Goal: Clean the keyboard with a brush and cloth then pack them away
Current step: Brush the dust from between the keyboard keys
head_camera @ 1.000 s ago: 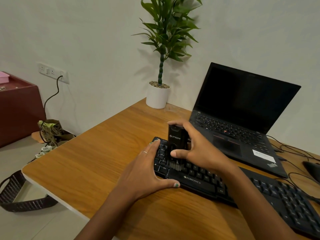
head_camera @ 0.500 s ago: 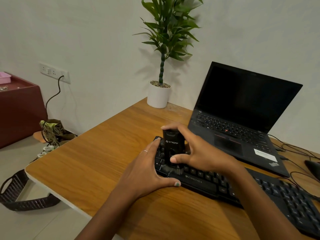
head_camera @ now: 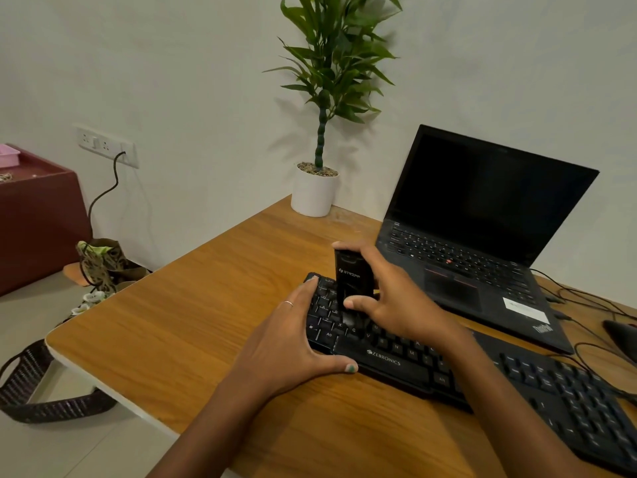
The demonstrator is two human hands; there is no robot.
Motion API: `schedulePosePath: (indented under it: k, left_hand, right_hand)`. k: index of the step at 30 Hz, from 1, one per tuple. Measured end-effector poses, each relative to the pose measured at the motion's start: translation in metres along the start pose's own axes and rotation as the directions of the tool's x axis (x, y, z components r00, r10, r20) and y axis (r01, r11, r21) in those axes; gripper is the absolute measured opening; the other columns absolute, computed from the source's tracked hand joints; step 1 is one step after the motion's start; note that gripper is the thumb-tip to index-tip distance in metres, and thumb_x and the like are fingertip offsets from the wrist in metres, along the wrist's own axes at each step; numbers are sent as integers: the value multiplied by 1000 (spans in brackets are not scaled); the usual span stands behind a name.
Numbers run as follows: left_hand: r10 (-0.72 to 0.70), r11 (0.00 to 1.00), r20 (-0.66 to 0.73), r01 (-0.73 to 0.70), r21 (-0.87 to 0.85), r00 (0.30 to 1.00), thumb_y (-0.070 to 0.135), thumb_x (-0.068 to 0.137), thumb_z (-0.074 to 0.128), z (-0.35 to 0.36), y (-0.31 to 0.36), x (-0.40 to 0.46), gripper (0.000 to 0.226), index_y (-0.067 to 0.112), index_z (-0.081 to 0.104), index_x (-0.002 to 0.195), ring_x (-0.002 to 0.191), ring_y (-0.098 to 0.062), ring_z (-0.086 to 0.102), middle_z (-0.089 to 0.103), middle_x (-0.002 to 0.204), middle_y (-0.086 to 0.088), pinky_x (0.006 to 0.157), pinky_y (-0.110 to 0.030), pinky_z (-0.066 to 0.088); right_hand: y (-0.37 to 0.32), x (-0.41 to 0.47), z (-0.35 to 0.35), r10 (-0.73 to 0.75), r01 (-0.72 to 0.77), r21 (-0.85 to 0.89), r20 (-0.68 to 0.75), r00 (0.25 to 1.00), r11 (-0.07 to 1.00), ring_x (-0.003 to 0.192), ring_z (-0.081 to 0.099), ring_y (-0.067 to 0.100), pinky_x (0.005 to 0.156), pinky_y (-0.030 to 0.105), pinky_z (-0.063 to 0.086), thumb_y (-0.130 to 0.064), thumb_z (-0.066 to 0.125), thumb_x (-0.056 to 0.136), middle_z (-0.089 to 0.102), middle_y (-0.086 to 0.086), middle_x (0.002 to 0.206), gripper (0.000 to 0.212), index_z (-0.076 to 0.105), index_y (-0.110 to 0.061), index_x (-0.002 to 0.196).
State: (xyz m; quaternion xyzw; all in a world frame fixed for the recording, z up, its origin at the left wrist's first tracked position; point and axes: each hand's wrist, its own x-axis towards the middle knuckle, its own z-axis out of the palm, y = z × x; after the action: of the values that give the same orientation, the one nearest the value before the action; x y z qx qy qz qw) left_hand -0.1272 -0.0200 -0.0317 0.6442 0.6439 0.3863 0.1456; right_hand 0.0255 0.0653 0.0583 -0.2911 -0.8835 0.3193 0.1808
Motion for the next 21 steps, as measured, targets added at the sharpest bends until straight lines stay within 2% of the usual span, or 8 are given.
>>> schedulePosePath:
  k: [2,4,6,10,14,17,19,21]
  left_hand:
    - [5,1000,1,-5,-7,1000,74,55,75,-1,1,0,128,29,8,154,133,0,33,25,153,18,101,-20,36]
    - [12,1000,-2,-12,-27,1000,75,54,75,-1,1,0,127,32,10,153,130,3,34,28,152,19,101,-20,38]
    - [13,999,-2,-13,-30,1000,74,54,76,-1,2,0,126,33,10,153,127,6,33,29,151,20,99,-18,36]
    - [0,1000,1,0,-5,1000,75,55,74,-2,2,-1,128,31,7,154,128,5,30,25,153,20,99,-18,32]
    - [20,999,9,-20,-41,1000,77,53,73,-1,0,0,122,35,13,152,126,5,35,31,146,24,99,-22,41]
    - [32,999,-4,-32,-43,999,73,55,75,-3,3,-1,119,36,13,150,121,9,32,25,135,32,95,-16,38]
    - [31,999,2,-31,-43,1000,75,54,75,-3,3,0,120,37,14,151,126,6,34,26,140,31,100,-23,42]
    - [39,997,4,-39,-64,999,76,53,74,-2,1,0,116,40,19,148,125,3,42,36,141,27,97,-29,48]
  right_hand:
    - [1,0,5,-30,30,57,-1,1000,998,105,57,10,79,30,57,-5,67,83,46,-22,121,70,35,-52,125]
    - [1,-1,1,-58,50,132,58,997,990,109,54,7,79,27,57,-3,67,82,42,-28,125,69,40,-49,125]
    - [1,-3,-5,-54,42,176,67,996,983,109,53,5,78,25,56,-2,68,82,42,-26,125,67,41,-47,125]
    - [4,-2,0,-20,23,131,-26,999,991,100,57,7,78,30,58,-4,66,84,45,-20,119,68,38,-48,126]
    - [2,0,6,-77,75,243,-1,997,967,106,55,2,80,26,56,-1,68,82,45,-16,124,68,41,-44,126]
    - [1,1,13,-62,72,161,-64,996,984,101,57,6,77,28,57,-4,66,84,47,-18,118,68,37,-48,127]
    - [0,1,16,-72,85,168,-82,994,982,99,57,6,75,28,58,-4,65,84,47,-19,117,68,37,-49,127]
    - [-1,1,15,-81,89,210,-49,996,974,102,57,6,76,30,58,-3,66,83,46,-20,118,68,38,-48,127]
